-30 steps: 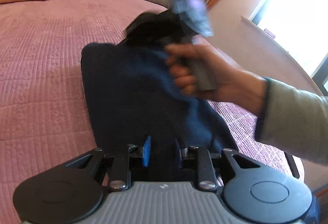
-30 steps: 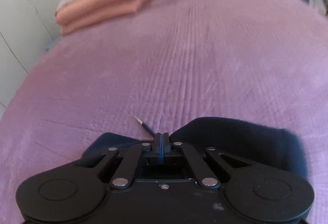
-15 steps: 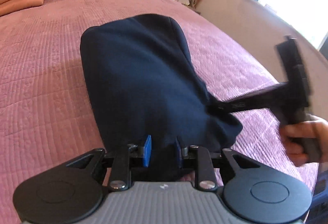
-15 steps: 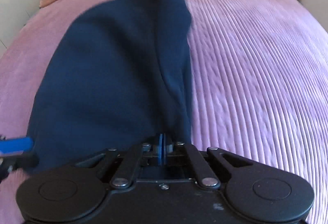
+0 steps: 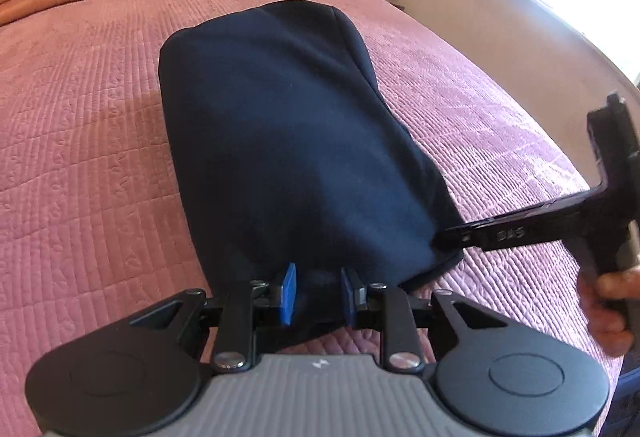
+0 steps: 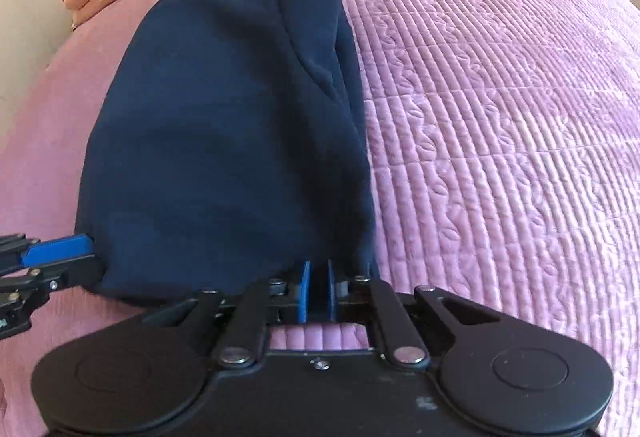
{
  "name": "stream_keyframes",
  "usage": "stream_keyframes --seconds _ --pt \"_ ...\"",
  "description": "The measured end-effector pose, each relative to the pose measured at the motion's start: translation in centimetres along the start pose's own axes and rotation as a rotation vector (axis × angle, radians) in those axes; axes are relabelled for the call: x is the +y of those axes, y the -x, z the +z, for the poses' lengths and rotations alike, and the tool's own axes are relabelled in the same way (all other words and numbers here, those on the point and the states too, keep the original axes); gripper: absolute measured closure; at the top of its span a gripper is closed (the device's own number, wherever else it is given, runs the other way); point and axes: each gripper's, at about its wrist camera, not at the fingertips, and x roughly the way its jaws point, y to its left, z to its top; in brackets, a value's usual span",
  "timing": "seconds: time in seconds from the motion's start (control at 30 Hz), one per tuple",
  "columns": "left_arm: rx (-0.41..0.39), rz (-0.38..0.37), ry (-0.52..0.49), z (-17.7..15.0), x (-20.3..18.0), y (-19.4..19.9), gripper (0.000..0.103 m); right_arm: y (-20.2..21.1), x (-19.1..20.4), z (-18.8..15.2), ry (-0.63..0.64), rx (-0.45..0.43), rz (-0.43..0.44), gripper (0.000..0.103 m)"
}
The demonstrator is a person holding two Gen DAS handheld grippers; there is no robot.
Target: Fold large clothes
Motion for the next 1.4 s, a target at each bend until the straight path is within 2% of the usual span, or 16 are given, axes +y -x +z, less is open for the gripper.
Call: stream_keyframes --seconds 0.07,0.13,0.2,0.33,0.43,0.47,0.6,0.67,0.7,0.73,0.77,0.83,1.0,1.1,1.2,1.4 --pt "-0.015 -0.045 0.034 0.2 0.6 1.0 0.075 1.2 0.1 1.3 -0.003 -0.015 0.026 0.090" --pt "-0.035 -0.111 0.083 0.7 1.6 1.9 0.075 3.8 0.6 2.7 0.026 -0.105 0.067 0.083" --pt "-0.061 -0.113 0.089 1.6 2.1 2.5 0.075 4.6 1.6 5.4 0.083 -0.184 0.056 0.068" --pt "-0.070 -0.109 0.084 3.0 2.1 1.6 0.075 1.4 3.1 11.8 0.111 -0.305 0.083 0.068" --pt "-0.036 -0.091 0.042 3.0 1.2 0.0 0.075 -3.8 2.8 15.1 0.055 -0.285 0.122 0.068" --pt "-0.031 -0.087 0.029 2.8 1.0 -0.3 0.075 -5.8 2.6 15.8 0.046 -0.254 0.107 0.074" --pt "-0.042 -0.196 0.122 2.3 2.4 -0.3 0.062 -7.6 1.0 16.6 0.039 -0.255 0.104 0.072" --pt "-0.043 -0.204 0.147 2.2 3.0 -0.2 0.064 -7.2 1.2 16.6 0.032 -0.253 0.091 0.067" --pt "-0.042 -0.199 0.149 2.2 3.1 -0.2 0.065 -6.4 0.8 16.4 0.037 -0.257 0.073 0.043" --pt "-0.042 -0.192 0.148 2.3 3.2 -0.1 0.065 -5.7 0.7 16.1 0.030 -0.264 0.026 0.028" --pt "-0.044 -0.183 0.141 2.4 3.2 0.0 0.065 -5.5 0.2 15.8 0.013 -0.270 -0.007 0.026" --pt "-0.050 -0.170 0.133 2.7 3.1 0.5 0.061 -4.0 -1.5 15.2 -0.043 -0.263 0.047 0.028" --pt "-0.080 -0.112 0.185 4.0 4.5 2.1 0.029 0.0 -3.4 12.3 -0.027 -0.256 0.152 0.025" --pt "-0.096 -0.059 0.204 5.4 5.4 2.4 0.018 0.5 -4.1 10.6 -0.048 -0.193 0.204 0.025" --pt "-0.085 -0.031 0.234 6.3 6.1 1.6 0.011 -0.3 -5.1 8.8 -0.116 -0.142 0.281 0.023" --pt "-0.008 -0.050 0.373 6.5 7.9 -1.9 0.016 -2.6 -5.5 6.7 -0.215 -0.043 0.315 0.022"
